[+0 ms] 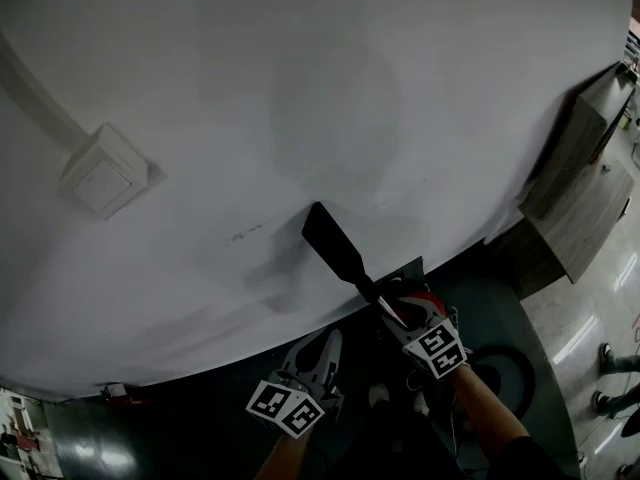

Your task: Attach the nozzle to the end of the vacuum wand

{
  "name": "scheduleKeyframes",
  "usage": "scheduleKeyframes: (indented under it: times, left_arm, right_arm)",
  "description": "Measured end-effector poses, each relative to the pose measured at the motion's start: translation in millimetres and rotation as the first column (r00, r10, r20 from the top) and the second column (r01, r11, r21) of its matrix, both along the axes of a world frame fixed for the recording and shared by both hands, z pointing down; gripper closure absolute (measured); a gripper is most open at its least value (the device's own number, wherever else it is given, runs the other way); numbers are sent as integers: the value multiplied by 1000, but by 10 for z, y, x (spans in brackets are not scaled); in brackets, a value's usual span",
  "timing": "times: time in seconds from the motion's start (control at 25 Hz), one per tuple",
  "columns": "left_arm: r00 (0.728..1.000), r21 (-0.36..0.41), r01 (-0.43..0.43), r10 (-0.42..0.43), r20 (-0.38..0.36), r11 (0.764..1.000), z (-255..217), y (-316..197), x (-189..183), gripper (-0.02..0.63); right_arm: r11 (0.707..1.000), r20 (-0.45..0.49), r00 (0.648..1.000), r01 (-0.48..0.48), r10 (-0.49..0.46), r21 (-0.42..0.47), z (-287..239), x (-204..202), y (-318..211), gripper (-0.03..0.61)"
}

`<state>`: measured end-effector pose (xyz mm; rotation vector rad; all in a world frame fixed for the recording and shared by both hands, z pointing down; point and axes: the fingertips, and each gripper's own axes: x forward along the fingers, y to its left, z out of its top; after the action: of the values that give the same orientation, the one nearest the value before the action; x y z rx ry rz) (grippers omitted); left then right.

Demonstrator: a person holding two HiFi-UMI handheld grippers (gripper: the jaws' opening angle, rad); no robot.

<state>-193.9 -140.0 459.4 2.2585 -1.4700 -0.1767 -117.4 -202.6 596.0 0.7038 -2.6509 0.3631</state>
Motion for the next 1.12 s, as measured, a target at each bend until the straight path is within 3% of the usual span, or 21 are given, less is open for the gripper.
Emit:
scheduleKeyframes:
  times: [0.56, 0.84, 1.12]
  left_arm:
    - [996, 48, -72, 69, 65, 996, -349, 93, 578, 610]
    - [993, 110, -100, 93, 72, 989, -627, 172, 746, 610]
    - [991, 148, -106, 92, 94, 983, -792, 224, 793, 610]
  right_arm:
    - [993, 233, 966, -119, 111, 18, -1164, 491, 429, 522]
    - [991, 403, 907, -130, 124, -13, -1775, 547, 659, 546]
    - [992, 469, 877, -128, 102, 22, -2200, 540, 731, 561]
